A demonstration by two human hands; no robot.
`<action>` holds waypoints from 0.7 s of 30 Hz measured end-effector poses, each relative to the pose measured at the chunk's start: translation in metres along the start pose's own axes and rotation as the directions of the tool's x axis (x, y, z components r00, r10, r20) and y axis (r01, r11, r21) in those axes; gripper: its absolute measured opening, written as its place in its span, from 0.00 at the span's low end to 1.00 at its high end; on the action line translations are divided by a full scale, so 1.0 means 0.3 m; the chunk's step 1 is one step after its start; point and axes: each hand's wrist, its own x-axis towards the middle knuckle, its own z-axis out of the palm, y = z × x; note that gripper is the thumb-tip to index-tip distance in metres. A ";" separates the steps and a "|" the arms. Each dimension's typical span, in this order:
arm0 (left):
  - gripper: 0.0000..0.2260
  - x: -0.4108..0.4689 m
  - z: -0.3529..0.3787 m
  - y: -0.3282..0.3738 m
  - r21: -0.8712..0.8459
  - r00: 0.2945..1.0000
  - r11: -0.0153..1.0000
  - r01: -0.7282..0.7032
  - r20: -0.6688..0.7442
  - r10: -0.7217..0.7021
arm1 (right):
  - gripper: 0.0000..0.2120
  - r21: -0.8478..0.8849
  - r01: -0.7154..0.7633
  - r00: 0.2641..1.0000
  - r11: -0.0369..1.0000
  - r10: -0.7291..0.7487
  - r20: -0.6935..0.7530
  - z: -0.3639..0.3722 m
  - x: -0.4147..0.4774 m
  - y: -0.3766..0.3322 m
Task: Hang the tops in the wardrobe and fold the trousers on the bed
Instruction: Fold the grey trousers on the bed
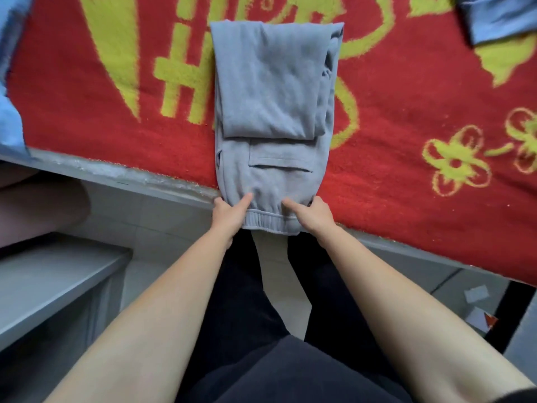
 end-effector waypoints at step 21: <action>0.26 -0.146 -0.168 -0.172 -0.158 0.981 0.987 0.025 0.191 0.006 | 0.20 0.554 -0.055 0.997 0.831 0.019 0.071 0.119 -0.285 0.150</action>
